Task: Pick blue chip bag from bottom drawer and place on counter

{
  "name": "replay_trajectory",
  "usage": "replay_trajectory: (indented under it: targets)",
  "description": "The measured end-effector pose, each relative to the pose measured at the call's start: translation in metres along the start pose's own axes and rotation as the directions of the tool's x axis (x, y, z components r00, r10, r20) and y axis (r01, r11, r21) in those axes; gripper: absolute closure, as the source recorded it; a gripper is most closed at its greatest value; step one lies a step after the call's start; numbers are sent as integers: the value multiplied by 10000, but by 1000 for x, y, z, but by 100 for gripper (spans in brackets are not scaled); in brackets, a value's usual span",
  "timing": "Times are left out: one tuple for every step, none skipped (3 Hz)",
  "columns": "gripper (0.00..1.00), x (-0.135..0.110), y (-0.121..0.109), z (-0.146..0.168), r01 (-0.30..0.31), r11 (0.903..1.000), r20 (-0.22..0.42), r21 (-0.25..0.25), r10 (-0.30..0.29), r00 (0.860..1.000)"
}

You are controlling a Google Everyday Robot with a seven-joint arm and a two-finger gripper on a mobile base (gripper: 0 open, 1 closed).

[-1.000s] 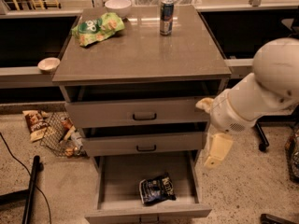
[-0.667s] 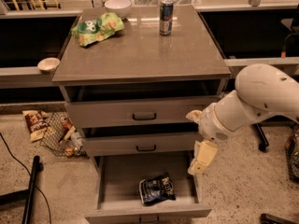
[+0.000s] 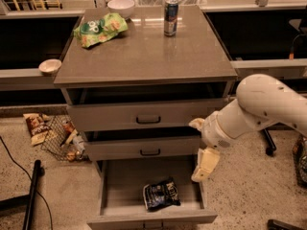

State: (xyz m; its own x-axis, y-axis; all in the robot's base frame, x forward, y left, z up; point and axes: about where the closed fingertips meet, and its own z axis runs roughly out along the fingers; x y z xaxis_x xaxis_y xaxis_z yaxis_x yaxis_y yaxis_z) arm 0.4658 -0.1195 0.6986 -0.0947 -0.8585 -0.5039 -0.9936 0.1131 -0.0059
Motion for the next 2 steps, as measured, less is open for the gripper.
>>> replay_trajectory:
  targets:
    - [0,34,-6,56,272,9994,24,-221,-272,9996]
    - [0,75,-17,132,418,9991,547,-64,-414,9976]
